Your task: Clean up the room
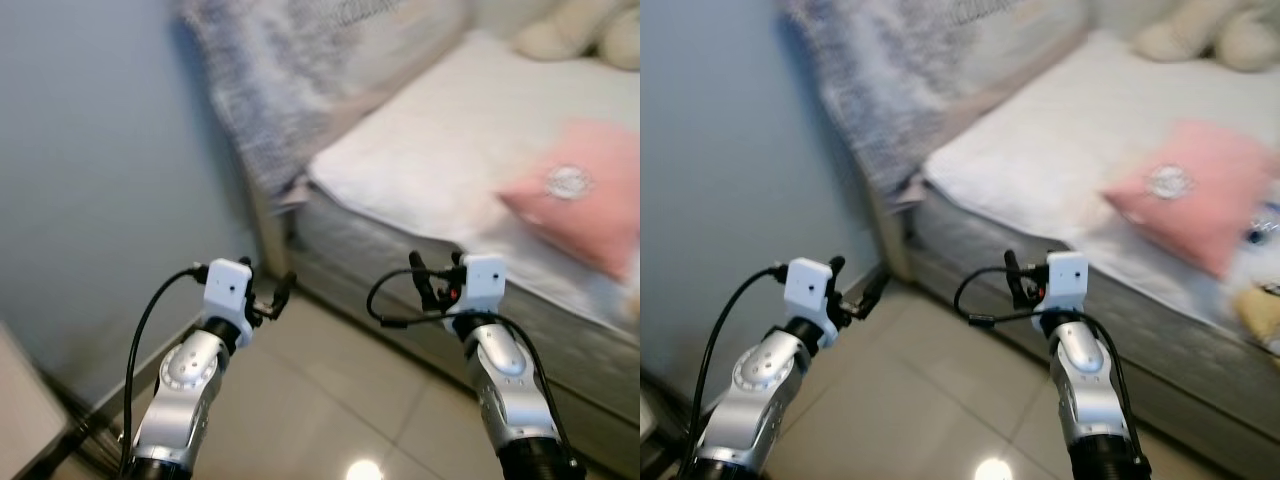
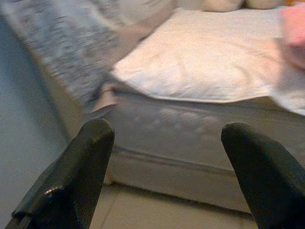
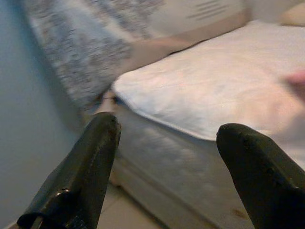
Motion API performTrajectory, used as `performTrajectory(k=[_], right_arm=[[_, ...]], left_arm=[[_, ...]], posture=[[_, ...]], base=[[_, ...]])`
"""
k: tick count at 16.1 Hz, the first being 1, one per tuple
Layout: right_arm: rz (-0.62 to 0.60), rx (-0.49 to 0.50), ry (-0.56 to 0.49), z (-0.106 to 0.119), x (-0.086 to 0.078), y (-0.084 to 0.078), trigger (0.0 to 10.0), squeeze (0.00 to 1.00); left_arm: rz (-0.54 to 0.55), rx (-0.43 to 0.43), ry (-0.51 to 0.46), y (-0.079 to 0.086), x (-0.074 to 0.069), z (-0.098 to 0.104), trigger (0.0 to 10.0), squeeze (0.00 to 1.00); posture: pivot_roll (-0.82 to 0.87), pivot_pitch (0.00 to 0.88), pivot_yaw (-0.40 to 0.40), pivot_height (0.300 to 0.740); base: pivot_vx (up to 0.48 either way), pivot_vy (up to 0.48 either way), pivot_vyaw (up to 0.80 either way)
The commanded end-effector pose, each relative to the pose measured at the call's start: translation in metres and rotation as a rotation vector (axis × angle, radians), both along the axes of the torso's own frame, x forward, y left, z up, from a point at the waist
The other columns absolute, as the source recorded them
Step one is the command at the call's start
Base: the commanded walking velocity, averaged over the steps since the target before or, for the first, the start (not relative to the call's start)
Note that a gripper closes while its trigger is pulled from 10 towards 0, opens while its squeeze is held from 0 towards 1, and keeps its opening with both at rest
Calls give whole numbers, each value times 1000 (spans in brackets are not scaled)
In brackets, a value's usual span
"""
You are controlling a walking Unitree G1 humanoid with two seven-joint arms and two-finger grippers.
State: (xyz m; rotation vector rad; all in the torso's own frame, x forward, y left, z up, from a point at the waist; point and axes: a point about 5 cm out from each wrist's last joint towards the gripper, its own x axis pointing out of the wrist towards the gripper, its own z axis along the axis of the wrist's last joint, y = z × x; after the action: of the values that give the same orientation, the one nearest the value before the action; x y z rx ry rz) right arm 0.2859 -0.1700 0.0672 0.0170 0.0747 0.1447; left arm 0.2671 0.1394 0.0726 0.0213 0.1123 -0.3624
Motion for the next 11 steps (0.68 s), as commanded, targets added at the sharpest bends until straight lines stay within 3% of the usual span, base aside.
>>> performTrajectory(k=[1,5,7,8,9,11], right_arm=[[-22,-20,-10,4,2,-8,10000,0],[-112,-41,-67,13,4,-21,10000,0],[-182,-24,-79,16,6,-31,10000,0],[-222,44,-51,12,6,-35,10000,0],[-254,95,-34,10,6,-36,10000,0],[-255,97,-34,9,7,-35,10000,0]], left_arm=[[-19,7,-6,-5,1,0,10000,0],[-24,-9,-7,-6,2,0,10000,0],[33,-94,7,-1,4,-1,10000,0],[121,-181,30,10,6,-2,10000,0],[169,-203,37,17,6,-3,10000,0],[191,-182,25,20,6,-3,10000,0]], posture=[[-127,0,90,740],[-130,0,88,740],[-132,0,88,740],[-132,0,88,740],[-132,0,88,740],[-136,0,88,740]], base=[[247,-409,-600],[268,-394,-605],[386,0,-619],[0,0,-619],[0,0,-613],[0,0,0]])
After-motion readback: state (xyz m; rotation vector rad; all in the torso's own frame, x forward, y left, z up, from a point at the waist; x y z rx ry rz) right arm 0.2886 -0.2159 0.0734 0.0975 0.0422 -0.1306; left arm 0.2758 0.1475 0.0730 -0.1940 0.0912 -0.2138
